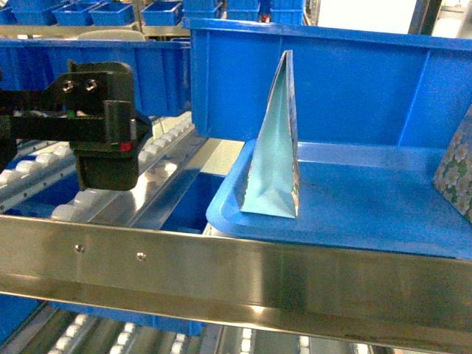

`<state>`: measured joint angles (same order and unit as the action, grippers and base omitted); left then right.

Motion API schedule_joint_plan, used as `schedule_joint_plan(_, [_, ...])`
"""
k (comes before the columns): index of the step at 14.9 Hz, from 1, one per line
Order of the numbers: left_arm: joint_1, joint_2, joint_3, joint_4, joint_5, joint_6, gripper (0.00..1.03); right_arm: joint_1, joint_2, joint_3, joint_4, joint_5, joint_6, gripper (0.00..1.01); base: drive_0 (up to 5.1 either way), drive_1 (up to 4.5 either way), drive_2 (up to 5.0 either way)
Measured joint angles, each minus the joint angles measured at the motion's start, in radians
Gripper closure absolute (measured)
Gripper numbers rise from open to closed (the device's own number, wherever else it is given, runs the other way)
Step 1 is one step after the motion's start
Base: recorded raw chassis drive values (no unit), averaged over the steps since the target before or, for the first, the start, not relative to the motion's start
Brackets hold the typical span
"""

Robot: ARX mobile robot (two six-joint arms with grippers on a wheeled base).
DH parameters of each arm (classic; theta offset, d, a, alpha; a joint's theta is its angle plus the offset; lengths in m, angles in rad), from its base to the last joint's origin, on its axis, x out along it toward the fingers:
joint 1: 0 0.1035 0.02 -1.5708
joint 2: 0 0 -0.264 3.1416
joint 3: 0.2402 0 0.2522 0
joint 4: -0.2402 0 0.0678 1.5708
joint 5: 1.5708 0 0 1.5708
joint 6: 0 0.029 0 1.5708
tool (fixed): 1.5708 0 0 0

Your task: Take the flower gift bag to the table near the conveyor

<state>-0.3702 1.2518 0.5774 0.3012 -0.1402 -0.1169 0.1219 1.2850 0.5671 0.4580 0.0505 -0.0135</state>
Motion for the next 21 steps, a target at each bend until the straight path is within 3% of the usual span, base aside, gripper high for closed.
schedule_joint_plan(6, [-0.024, 0.010, 0.030, -0.031, -0.038, 0.001, 0.05, -0.021, 0.051, 0.049, -0.033, -0.052, 0.023, 0.03, 0.0, 0.00, 0.0])
schedule_joint_plan(8, [-0.023, 0.010, 0.030, -0.034, -0.044, 0.001, 0.05, -0.079, 0.089, 0.103, -0.056, -0.124, 0.031, 0.03, 0.0, 0.00, 0.0])
schedule_joint_plan(9, [-0.023, 0.010, 0.030, -0.033, -0.044, 0.002, 0.05, -0.110, 0.113, 0.114, -0.045, -0.127, 0.025, 0.03, 0.0, 0.00, 0.0])
schedule_joint_plan(14, [-0.023, 0.010, 0.030, -0.033, -0.043, 0.002, 0.05, -0.109, 0.141, 0.123, -0.058, -0.135, 0.017, 0.03, 0.0, 0.00, 0.0])
schedule_joint_plan(15, [-0.023, 0.010, 0.030, -0.033, -0.044, 0.002, 0.05, -0.102, 0.141, 0.118, -0.061, -0.158, 0.037, 0.03, 0.0, 0.00, 0.0])
schedule_joint_plan(16, [-0.023, 0.010, 0.030, -0.034, -0.044, 0.002, 0.05, -0.101, 0.141, 0.118, -0.061, -0.160, 0.043, 0.03, 0.0, 0.00, 0.0])
schedule_joint_plan(18, [-0.023, 0.010, 0.030, -0.033, -0.043, 0.002, 0.05, -0.083, 0.174, 0.107, 0.032, -0.090, 0.026, 0.03, 0.0, 0.00, 0.0])
schedule_joint_plan(21, [-0.023, 0.010, 0.030, -0.034, -0.044, 0.002, 0.05, -0.082, 0.188, 0.101, 0.025, -0.083, 0.015, 0.03, 0.0, 0.00, 0.0])
